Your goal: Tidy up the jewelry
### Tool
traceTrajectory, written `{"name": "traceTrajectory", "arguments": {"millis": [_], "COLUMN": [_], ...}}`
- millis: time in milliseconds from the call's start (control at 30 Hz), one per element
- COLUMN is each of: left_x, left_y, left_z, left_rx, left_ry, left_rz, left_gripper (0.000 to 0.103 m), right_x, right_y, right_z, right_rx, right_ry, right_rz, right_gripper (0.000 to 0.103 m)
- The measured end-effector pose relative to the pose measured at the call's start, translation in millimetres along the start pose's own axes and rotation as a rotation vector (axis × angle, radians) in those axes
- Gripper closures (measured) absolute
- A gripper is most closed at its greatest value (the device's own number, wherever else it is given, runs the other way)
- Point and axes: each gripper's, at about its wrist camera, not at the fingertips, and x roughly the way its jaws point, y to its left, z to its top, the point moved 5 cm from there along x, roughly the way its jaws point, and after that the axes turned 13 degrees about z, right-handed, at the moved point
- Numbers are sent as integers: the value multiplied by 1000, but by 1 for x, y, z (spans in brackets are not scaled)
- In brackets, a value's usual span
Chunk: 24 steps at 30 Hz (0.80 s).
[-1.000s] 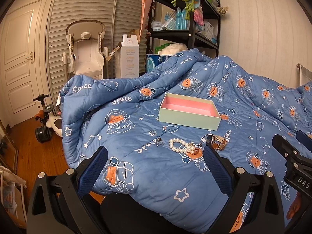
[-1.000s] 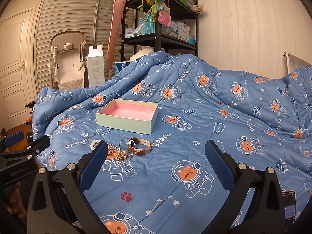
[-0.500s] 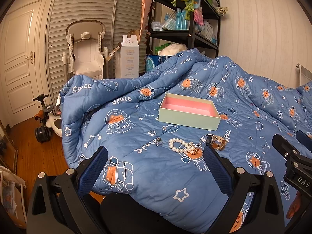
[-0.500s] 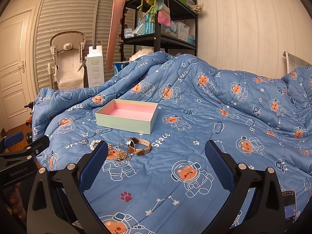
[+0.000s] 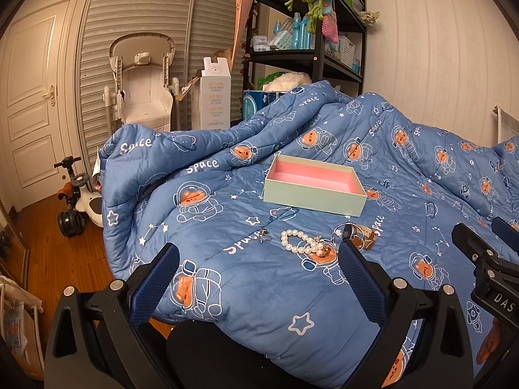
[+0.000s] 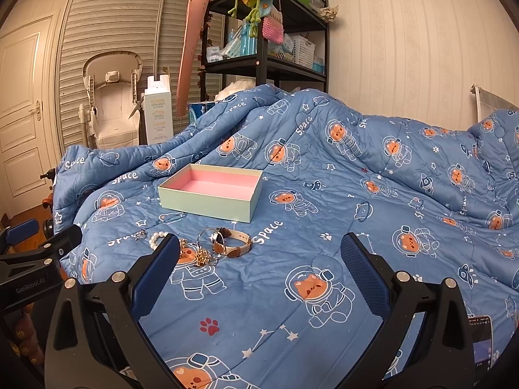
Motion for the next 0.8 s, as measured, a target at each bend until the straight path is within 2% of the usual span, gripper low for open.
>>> {"name": "traceTrajectory", "arguments": {"millis": [633,800], "left_x": [2,10], "left_y": [-3,1], "left_z": [-4,-7], "left_rx": [-2,-15], "left_ry": [13,43], "left_rz": [1,-21], "left_gripper": [7,7], "right_x": [5,17], "right_y": [0,-2], "right_z": [-3,-8], "right_rx": [12,51], "right_ry": [24,76], "right_rz": [-2,57], "right_gripper": [5,5]}}
